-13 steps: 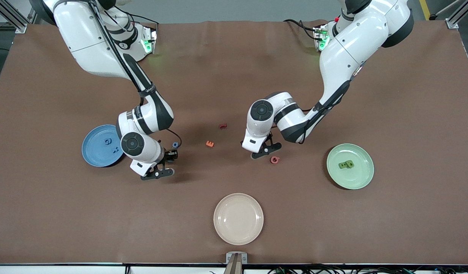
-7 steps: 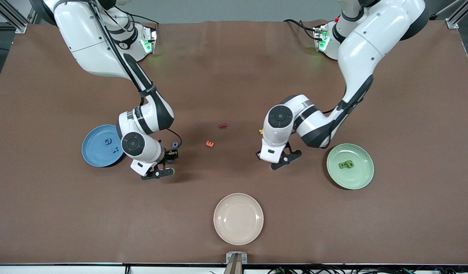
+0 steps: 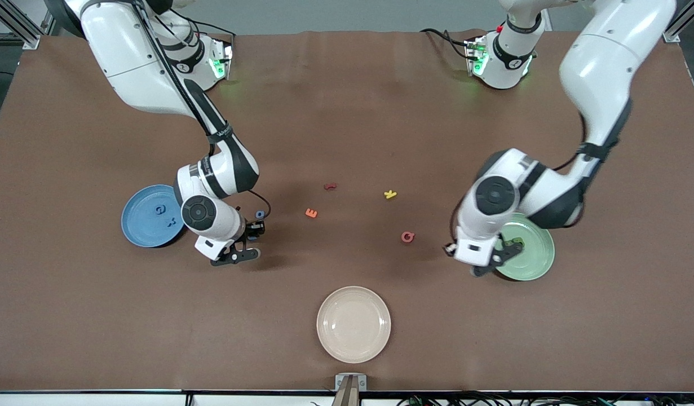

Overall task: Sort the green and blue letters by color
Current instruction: 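Grasp green N with the left gripper while the right gripper grasps blue m, then place green N on the green plate while the right gripper places blue m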

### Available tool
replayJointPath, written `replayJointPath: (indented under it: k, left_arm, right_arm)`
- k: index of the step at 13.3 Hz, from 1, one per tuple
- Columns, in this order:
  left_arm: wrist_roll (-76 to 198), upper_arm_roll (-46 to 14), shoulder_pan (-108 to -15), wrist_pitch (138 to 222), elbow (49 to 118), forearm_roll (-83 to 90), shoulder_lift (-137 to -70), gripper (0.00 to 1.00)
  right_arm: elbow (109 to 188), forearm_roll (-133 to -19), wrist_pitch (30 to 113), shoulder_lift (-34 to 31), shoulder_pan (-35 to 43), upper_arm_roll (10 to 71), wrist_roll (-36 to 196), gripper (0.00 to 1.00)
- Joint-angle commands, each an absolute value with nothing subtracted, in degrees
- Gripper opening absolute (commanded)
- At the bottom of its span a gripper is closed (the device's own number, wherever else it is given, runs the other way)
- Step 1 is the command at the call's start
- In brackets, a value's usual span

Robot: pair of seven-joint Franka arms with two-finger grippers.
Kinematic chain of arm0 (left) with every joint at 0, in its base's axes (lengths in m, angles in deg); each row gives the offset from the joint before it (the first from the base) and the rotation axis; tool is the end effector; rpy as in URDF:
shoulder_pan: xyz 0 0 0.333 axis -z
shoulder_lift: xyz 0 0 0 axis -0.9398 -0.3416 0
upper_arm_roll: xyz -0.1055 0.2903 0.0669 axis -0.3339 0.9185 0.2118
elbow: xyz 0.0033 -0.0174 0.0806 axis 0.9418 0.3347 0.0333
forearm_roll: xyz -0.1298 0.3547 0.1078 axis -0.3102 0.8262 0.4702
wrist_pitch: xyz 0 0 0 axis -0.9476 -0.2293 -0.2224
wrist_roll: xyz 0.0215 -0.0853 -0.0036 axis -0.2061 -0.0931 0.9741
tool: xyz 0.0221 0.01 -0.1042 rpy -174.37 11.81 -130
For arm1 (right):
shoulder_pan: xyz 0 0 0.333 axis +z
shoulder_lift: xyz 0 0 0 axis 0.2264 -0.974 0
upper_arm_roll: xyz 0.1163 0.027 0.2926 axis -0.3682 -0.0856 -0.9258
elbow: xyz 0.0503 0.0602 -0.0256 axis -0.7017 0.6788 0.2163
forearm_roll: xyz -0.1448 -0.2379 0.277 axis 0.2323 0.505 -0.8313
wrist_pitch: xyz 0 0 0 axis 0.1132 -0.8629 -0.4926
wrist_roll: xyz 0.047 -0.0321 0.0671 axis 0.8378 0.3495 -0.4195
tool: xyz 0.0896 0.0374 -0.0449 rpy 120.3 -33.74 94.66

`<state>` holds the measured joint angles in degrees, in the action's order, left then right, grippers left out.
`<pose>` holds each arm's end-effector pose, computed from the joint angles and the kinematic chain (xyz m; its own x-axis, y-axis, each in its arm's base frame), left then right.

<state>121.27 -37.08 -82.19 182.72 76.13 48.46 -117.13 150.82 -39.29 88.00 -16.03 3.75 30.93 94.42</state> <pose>0.6495 -0.2207 0.2901 0.8852 0.4551 0.0958 0.4629 -0.8823 -0.0856 0.6082 0.2280 0.1790 0.9738 0.1902 -0.1248 0.1890 -0.9817 -0.0209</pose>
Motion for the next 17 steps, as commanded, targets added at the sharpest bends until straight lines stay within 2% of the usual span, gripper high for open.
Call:
replayJointPath:
  k: [1,5,12,17]
  left_arm:
    - [116.70,-39.44,-89.07,181.87,78.30,48.73,-114.52,0.00]
    - [106.15,-39.53,-97.87,181.96,79.53,48.73,-115.48,0.00]
    - [104.99,-39.18,-101.14,183.36,79.88,49.61,-120.48,0.03]
    - [105.17,-39.18,-100.79,183.63,82.78,49.70,-120.75,0.08]
  right_arm:
    - [150.87,-40.54,88.40,-16.46,4.40,31.22,94.37,0.35]
    - [150.78,-40.54,87.97,-16.29,4.14,31.22,94.37,0.21]
    - [150.78,-40.54,79.98,-11.46,-1.21,31.22,86.30,0.20]
    - [154.64,-40.46,76.80,-5.84,-10.08,31.39,71.99,0.20]
